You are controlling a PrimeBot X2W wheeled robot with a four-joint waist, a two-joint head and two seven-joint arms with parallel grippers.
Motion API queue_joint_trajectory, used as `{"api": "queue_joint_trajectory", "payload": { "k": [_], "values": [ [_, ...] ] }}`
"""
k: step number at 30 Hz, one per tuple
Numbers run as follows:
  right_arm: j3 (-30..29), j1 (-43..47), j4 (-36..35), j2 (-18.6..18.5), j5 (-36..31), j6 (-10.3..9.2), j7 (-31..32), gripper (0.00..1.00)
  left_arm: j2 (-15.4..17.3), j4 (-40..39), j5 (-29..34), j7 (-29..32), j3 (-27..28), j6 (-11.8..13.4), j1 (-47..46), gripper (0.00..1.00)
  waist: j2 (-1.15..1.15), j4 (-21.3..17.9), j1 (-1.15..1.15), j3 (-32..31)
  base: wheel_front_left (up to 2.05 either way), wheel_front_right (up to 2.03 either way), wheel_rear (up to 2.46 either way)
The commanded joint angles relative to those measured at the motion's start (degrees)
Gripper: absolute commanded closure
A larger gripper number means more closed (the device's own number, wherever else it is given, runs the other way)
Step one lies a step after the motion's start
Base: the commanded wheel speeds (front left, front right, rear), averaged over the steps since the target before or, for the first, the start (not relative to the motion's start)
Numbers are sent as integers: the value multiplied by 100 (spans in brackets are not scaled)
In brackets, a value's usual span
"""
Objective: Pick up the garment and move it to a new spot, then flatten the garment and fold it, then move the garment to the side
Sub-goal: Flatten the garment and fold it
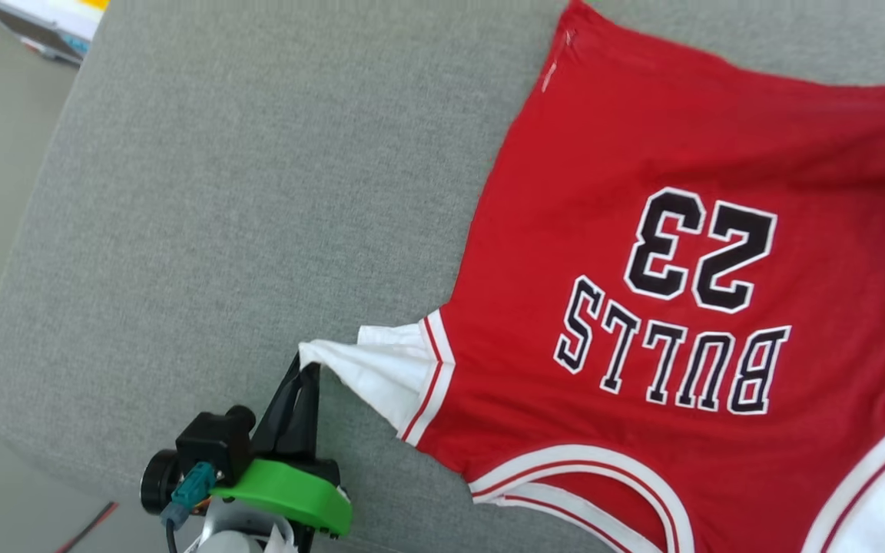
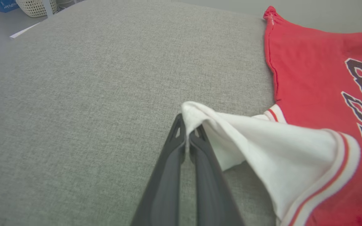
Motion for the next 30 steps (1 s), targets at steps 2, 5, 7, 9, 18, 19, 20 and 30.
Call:
{"api": "queue_joint_trajectory", "payload": {
  "k": [2, 5, 7, 9, 18, 19, 20, 30],
  "values": [
    [62, 465, -305, -272, 250, -4, -175, 100, 73, 39, 69, -34, 71, -29, 112, 100, 0, -447, 0, -588, 0, 0, 0],
    [135, 1062, -717, -604, 423, -4, -331, 100, 127, 69, 74, -34, 144, -25, 227, 100, 0, -639, 0, -723, 0, 0, 0],
    [74, 1427, -905, -733, 554, -4, -433, 100, 149, 86, 74, -34, 184, -20, 281, 100, 0, -744, 0, -795, 0, 0, 0],
    [-4, 1799, -1061, -826, 639, -4, -524, 100, 169, 105, 72, -34, 219, -14, 333, 100, 0, -838, 0, -871, 0, 0, 0],
    [-392, 3783, -1537, -931, 877, -4, -673, 100, 247, 178, 74, -34, 336, 50, 573, 100, 0, -1135, 0, -1170, 0, 0, 0],
    [-497, 4053, -1558, -887, 909, -4, -709, 100, 254, 186, 76, -34, 342, 57, 594, 100, 0, -1151, 0, -1195, 0, 0, 0],
    [-573, 4273, -1573, -844, 927, -4, -731, 100, 258, 192, 76, -34, 347, 63, 610, 100, 0, -1165, 0, -1214, 0, 0, 0],
    [-1351, 6475, -1609, 118, 836, -4, -820, 100, 260, 252, 80, -34, 311, 107, 660, 100, 0, -1180, 0, -1267, 0, 0, 0]
  ]
}}
